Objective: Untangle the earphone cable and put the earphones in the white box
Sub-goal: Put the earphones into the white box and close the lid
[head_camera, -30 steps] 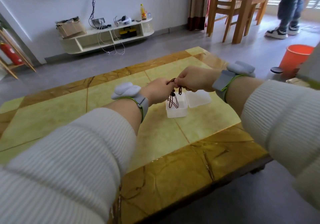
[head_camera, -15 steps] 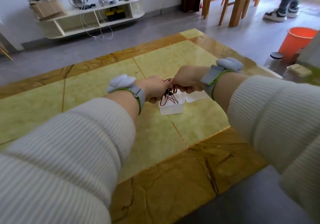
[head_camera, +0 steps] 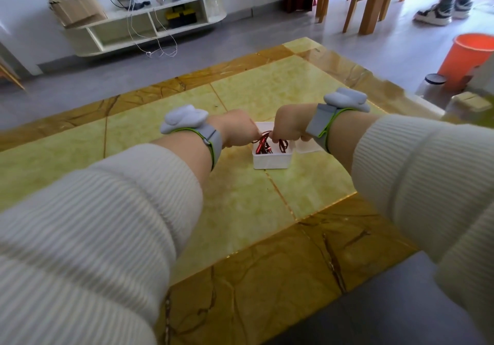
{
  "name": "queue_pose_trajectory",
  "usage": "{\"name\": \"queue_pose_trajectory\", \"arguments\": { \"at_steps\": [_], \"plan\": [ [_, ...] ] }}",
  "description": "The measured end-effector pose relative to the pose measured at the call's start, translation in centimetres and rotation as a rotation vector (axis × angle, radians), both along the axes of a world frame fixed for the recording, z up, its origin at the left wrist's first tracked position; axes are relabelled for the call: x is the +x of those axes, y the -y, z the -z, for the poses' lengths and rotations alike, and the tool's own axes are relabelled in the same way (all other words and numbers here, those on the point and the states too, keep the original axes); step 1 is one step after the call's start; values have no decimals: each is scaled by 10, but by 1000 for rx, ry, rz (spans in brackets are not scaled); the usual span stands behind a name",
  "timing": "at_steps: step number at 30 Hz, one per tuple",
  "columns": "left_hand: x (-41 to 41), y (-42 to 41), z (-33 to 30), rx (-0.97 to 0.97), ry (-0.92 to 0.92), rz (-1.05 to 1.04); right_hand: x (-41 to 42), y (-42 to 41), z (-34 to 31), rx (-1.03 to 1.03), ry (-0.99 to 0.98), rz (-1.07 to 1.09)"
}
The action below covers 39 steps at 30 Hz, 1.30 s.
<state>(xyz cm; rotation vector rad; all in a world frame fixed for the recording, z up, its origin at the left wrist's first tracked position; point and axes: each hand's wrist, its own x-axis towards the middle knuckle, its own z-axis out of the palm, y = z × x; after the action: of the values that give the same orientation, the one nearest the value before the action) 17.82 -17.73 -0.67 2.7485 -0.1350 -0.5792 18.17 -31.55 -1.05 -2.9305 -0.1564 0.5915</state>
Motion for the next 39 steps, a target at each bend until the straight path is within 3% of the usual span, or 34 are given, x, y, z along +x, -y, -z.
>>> {"name": "queue_pose_trajectory", "arguments": {
  "at_steps": [8,19,23,28,34,39],
  "plan": [
    [-5,-2,16,-204,74,-39,-2,-3,6,-151,109,-153],
    [-9,-4,22,-293,71,-85,-6,-1,21,-85,207,-111],
    [-10,-1,25,-343,-42,-169,-8,0,27,-49,197,-99],
    [-10,-10,31,-375,0,-88,-8,5,26,46,205,-101],
    [-11,-7,32,-404,142,-217,-12,16,26,122,354,-53],
    [-9,2,32,-351,197,-233,-10,29,34,-62,652,23]
  ]
}}
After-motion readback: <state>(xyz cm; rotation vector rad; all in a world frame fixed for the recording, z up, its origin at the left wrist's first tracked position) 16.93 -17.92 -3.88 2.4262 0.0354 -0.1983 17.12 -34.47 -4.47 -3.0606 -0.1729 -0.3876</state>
